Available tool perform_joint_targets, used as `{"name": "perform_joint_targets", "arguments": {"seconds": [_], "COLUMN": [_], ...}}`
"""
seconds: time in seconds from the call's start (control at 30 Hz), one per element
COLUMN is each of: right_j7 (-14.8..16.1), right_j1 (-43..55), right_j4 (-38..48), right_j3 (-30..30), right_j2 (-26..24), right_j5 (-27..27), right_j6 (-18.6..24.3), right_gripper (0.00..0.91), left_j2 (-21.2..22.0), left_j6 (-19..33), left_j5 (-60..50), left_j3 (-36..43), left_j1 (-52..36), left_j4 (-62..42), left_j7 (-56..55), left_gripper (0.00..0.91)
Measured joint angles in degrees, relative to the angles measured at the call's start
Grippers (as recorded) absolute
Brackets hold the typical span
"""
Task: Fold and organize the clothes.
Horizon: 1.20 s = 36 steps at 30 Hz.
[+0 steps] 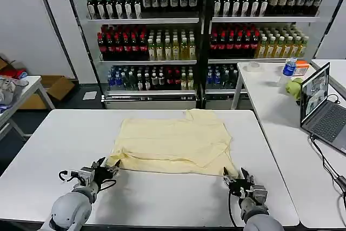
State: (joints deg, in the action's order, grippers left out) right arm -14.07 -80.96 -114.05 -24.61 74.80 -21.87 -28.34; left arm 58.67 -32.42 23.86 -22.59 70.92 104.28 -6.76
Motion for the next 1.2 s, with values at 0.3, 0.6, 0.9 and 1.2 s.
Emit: {"name": "perform_joint_targets", "arguments": {"seconds": [0.3, 0.6, 0.9, 1.2], "right_j7": [0.37, 0.79, 1.33, 2.26], "right_j1": [-0.57, -2.34, -7.2, -15.53], "right_j4": [-0.62, -2.68, -7.87, -14.58], "right_j3": [0.2, -0.35, -2.27, -4.4], "right_j2": [-0.42, -1.3, -3.06, -3.12], "right_j5": [-0.44, -0.18, 0.19, 2.94], "right_j6": [-0.14, -0.45, -0.74, -0.25], "right_gripper": [0.0, 0.0, 0.0, 0.0], "left_j2": [0.02, -0.08, -0.55, -0.12], "left_j6": [-0.13, -0.39, -0.74, -0.91], "left_j5": [0.11, 0.17, -0.24, -0.92], "left_j3": [-0.49, -1.51, -3.21, -5.3], "left_j1": [0.71, 2.72, 7.45, 14.92], "left_j4": [-0.21, 1.59, 6.31, 12.92], "left_j7": [0.1, 0.05, -0.45, -0.89], "left_gripper": [0.01, 0.01, 0.01, 0.01]}}
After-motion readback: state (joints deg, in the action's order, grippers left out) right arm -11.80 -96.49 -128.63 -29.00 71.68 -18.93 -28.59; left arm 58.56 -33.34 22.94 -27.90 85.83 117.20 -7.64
